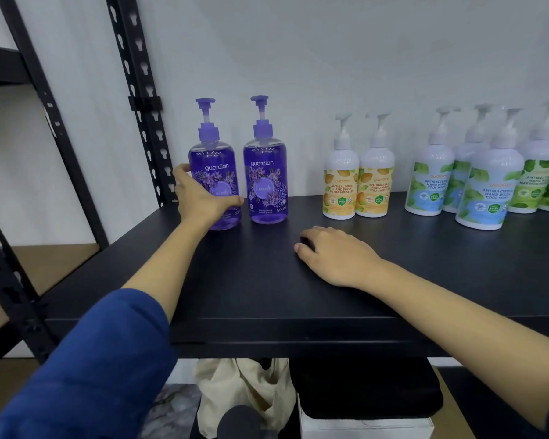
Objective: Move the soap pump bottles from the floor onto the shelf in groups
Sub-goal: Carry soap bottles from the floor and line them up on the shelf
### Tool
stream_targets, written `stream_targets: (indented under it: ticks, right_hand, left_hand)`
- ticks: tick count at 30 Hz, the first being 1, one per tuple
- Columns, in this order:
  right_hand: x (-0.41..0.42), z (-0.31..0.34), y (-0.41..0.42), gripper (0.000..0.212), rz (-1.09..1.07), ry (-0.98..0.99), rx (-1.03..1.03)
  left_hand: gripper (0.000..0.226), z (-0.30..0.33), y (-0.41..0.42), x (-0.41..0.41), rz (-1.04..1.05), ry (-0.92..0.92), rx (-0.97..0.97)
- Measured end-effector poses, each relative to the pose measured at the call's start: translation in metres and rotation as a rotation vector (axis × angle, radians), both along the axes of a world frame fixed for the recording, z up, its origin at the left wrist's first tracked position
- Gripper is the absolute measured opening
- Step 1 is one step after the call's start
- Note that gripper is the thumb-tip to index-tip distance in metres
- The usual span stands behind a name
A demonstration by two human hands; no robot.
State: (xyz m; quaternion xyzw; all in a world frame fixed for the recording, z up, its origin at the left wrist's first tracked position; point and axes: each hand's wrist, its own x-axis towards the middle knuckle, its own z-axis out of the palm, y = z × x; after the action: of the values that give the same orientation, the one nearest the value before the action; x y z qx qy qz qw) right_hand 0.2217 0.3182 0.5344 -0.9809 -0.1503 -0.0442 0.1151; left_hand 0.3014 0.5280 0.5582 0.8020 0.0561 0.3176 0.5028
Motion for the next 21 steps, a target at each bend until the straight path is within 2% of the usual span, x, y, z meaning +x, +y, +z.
stream_targets:
  ticks: [11,21]
  right_hand:
    - [-0.0017,0.0008,0.0001,0.047,-0.002,-0.006,0.000]
    - [-0.0022,0.0011,0.0007,0.046,-0.005,-0.011,0.006]
  left_hand:
    - [0.103,0.0022,0.0087,-0.0032,-0.259,0.066,-0.141]
    - [0.102,0.0013,0.0084,-0.0032,-0.310,0.047,-0.162]
